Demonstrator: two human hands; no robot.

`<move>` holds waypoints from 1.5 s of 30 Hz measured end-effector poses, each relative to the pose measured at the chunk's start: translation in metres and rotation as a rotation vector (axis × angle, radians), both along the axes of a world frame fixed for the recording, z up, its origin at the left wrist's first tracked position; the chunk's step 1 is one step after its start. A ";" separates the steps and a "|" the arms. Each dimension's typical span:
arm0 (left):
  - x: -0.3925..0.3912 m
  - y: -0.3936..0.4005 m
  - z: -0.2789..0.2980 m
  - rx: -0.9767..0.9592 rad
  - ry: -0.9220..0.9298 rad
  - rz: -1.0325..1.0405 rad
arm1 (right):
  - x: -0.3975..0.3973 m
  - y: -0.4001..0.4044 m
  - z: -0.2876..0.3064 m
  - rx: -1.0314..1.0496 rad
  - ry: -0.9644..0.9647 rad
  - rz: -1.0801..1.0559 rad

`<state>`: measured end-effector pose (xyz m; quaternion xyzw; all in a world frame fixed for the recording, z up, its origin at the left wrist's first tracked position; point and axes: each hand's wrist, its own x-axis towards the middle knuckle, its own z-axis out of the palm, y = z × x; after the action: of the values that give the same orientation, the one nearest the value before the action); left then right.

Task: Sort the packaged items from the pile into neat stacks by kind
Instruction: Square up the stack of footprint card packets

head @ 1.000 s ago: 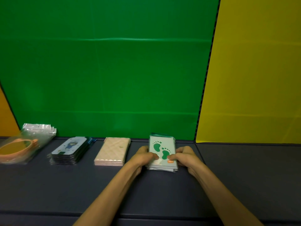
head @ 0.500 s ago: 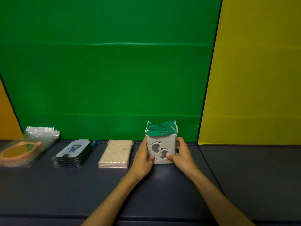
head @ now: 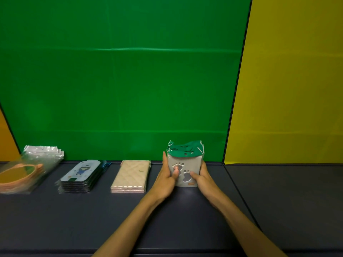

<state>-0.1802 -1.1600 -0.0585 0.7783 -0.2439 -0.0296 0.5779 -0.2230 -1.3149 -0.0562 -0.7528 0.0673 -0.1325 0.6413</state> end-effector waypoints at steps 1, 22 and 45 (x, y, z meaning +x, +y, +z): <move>-0.001 -0.001 0.000 -0.003 -0.010 0.015 | 0.000 0.000 -0.001 -0.008 -0.001 -0.014; -0.001 0.009 -0.011 0.269 -0.230 0.051 | -0.003 0.002 -0.003 -0.306 0.034 -0.143; 0.029 -0.005 -0.008 0.297 0.303 0.219 | 0.011 -0.023 -0.009 -0.366 0.261 -0.213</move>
<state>-0.1507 -1.1648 -0.0666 0.8632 -0.0616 -0.1187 0.4869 -0.2123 -1.3380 -0.0652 -0.8558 0.2034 -0.1107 0.4626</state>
